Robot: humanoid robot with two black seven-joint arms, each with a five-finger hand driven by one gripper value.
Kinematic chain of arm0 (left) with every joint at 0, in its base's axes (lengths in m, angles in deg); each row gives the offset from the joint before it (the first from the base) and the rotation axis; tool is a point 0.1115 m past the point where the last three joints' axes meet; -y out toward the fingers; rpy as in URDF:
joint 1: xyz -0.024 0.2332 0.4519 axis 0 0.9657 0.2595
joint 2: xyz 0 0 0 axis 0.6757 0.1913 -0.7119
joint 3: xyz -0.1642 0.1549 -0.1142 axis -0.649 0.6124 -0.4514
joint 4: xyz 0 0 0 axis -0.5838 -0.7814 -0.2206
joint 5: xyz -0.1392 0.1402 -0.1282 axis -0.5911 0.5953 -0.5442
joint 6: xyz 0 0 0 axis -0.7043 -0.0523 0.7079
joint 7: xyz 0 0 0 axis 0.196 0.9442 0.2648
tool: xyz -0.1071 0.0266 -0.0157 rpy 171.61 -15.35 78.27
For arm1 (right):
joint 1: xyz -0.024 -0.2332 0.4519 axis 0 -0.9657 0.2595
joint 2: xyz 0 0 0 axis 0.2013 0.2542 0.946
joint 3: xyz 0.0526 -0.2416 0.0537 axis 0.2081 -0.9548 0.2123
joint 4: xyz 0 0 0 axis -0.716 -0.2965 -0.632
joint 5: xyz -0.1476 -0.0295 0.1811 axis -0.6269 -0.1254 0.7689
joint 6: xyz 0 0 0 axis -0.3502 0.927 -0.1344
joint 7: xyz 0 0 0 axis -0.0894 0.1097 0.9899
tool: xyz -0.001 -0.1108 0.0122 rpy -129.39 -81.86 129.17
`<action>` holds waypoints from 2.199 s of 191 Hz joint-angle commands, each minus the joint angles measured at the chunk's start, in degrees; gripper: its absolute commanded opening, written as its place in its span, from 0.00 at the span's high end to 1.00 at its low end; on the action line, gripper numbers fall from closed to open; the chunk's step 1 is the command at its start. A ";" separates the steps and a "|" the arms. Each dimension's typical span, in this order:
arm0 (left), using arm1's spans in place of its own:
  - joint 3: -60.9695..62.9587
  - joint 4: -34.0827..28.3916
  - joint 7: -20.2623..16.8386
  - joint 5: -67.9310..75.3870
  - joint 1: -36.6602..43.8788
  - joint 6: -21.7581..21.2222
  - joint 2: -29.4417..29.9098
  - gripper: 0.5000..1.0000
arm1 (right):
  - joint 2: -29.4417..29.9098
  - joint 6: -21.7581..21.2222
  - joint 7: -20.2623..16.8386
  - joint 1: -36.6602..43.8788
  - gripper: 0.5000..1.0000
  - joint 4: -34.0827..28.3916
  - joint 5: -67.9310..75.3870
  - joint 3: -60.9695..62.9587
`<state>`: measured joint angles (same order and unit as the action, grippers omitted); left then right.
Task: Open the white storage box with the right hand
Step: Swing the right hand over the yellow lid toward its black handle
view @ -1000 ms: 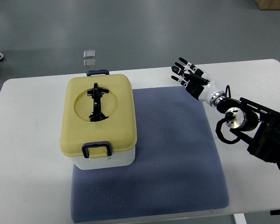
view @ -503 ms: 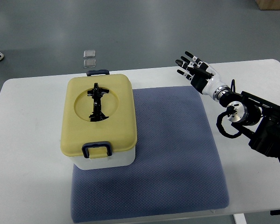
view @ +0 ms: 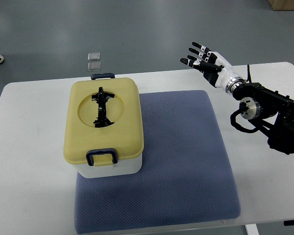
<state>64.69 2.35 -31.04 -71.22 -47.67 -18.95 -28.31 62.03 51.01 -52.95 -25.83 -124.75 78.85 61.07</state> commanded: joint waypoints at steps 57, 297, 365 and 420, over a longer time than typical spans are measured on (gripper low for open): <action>0.00 0.01 0.00 0.01 0.00 0.05 0.00 0.00 | -6.53 0.43 3.20 18.81 0.14 -7.19 -16.76 -17.10; 0.00 -0.08 0.00 0.01 -0.17 -0.04 0.00 0.00 | 9.11 -7.74 18.05 48.96 0.14 -10.97 -82.16 -41.71; 0.00 -0.08 0.00 0.01 -0.09 0.05 0.00 0.00 | 11.93 -6.43 18.23 48.96 0.14 -10.97 -81.10 -41.18; 0.00 0.01 0.00 0.01 -0.17 -0.04 0.00 0.00 | 12.89 -2.21 18.23 47.64 0.15 -10.71 -81.01 -41.27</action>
<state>64.69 2.33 -31.04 -71.21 -47.80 -18.92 -28.31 74.74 48.23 -34.64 22.12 -135.65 -2.14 19.87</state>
